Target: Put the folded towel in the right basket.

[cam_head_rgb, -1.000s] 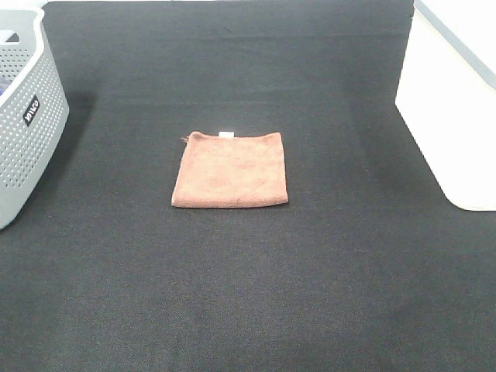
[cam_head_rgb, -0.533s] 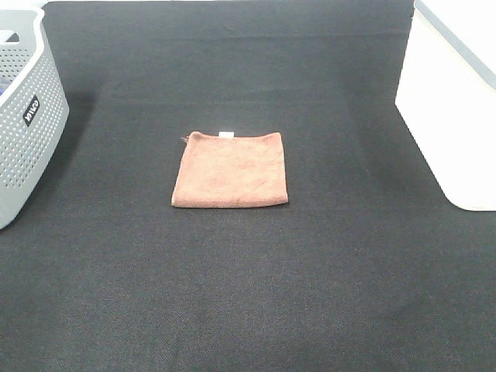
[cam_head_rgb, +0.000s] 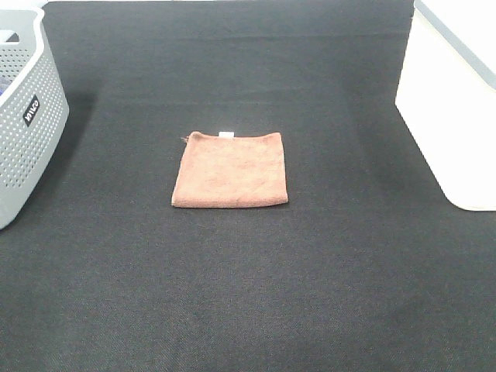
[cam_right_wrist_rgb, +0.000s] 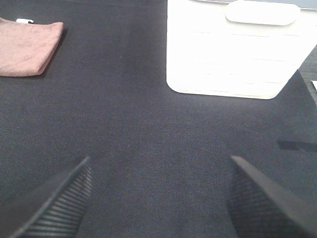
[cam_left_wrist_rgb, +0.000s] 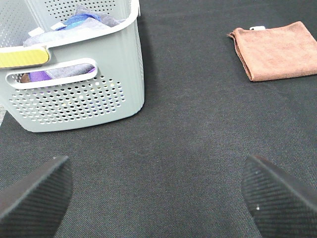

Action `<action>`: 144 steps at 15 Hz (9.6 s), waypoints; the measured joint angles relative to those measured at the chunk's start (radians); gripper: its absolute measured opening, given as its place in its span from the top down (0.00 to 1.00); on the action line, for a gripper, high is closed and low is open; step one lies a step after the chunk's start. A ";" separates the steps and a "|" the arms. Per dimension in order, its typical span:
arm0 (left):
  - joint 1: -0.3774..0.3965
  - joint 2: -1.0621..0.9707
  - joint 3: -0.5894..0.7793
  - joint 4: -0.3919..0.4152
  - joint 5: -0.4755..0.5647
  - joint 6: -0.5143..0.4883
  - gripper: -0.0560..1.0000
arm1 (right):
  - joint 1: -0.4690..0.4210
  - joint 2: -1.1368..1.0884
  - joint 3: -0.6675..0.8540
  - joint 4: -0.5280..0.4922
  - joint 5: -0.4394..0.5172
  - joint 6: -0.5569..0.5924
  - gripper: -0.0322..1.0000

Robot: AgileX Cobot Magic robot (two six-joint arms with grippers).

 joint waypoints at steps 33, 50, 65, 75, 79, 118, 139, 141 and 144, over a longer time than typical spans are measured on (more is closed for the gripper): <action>0.000 0.000 0.000 0.000 0.000 0.000 0.11 | 0.000 0.861 -0.288 0.087 -0.424 -0.068 0.29; 0.000 0.000 0.000 0.000 0.000 0.000 0.11 | 0.219 1.921 -1.136 0.366 -0.132 -0.204 0.29; 0.000 0.000 0.000 0.000 0.000 0.000 0.11 | 0.219 2.413 -1.308 0.614 -0.151 -0.311 0.29; 0.000 0.000 0.000 0.000 0.000 0.000 0.11 | 0.242 2.462 -1.342 0.765 -0.145 -0.413 0.47; 0.000 0.000 0.000 0.000 0.000 0.000 0.11 | 0.252 2.475 -1.342 0.795 -0.164 -0.417 0.58; 0.000 0.000 0.000 0.000 0.000 0.000 0.11 | -0.293 2.050 -1.805 0.268 0.143 -0.081 0.97; 0.000 0.000 0.000 0.000 0.000 0.000 0.11 | -0.032 1.887 -1.680 0.171 0.150 -0.065 0.21; 0.000 0.000 0.000 0.000 0.000 0.000 0.11 | -0.024 1.823 -1.606 0.154 0.150 -0.053 0.21; 0.000 0.000 0.000 0.000 0.000 0.000 0.11 | -0.024 1.709 -1.423 0.139 0.150 -0.051 0.21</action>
